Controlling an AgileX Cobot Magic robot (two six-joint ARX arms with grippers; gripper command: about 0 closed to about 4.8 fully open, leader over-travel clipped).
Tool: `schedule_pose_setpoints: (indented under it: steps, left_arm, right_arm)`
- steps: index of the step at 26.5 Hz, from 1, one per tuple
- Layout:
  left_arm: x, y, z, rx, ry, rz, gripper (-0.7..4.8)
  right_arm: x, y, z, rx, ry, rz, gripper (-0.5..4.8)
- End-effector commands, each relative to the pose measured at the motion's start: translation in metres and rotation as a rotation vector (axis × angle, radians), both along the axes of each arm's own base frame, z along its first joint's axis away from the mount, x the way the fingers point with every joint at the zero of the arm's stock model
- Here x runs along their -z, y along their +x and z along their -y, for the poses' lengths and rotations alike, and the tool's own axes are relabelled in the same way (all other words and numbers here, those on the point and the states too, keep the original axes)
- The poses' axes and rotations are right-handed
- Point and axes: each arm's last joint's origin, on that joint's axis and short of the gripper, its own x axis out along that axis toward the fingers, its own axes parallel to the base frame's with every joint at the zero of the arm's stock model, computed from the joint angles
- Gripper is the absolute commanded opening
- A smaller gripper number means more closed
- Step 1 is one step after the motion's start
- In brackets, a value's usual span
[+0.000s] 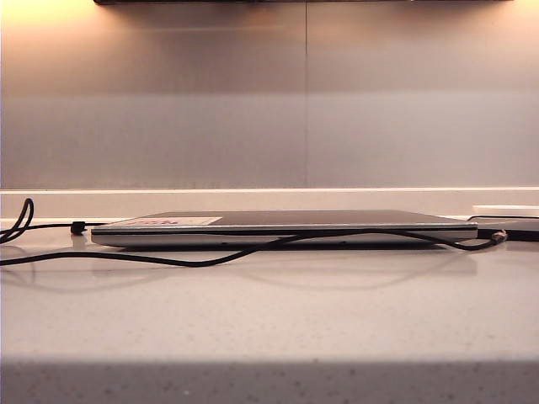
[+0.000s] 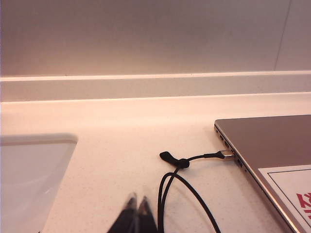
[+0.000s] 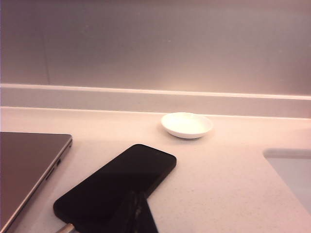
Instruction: Pick up the charging cable and the phone, plug the charging cable into the charging port on the phone, and finally place them back on the table.
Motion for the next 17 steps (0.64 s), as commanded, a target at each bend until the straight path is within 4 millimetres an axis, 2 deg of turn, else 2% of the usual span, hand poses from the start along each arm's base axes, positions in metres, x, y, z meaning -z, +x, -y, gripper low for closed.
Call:
schedule_pose_setpoints:
  steps: [1,17]
  left_arm:
    - [-0.0020,-0.0002,0.0001,0.003,0.004,0.015,-0.06]
    - [-0.0020,-0.0002,0.0001,0.003,0.004,0.015,-0.06]
  right_arm:
    - [-0.0013,-0.0002,0.0002,0.004,-0.001,0.020,-0.08]
    - [-0.0007,-0.0002,0.0006,0.021,0.000,0.012,-0.07]
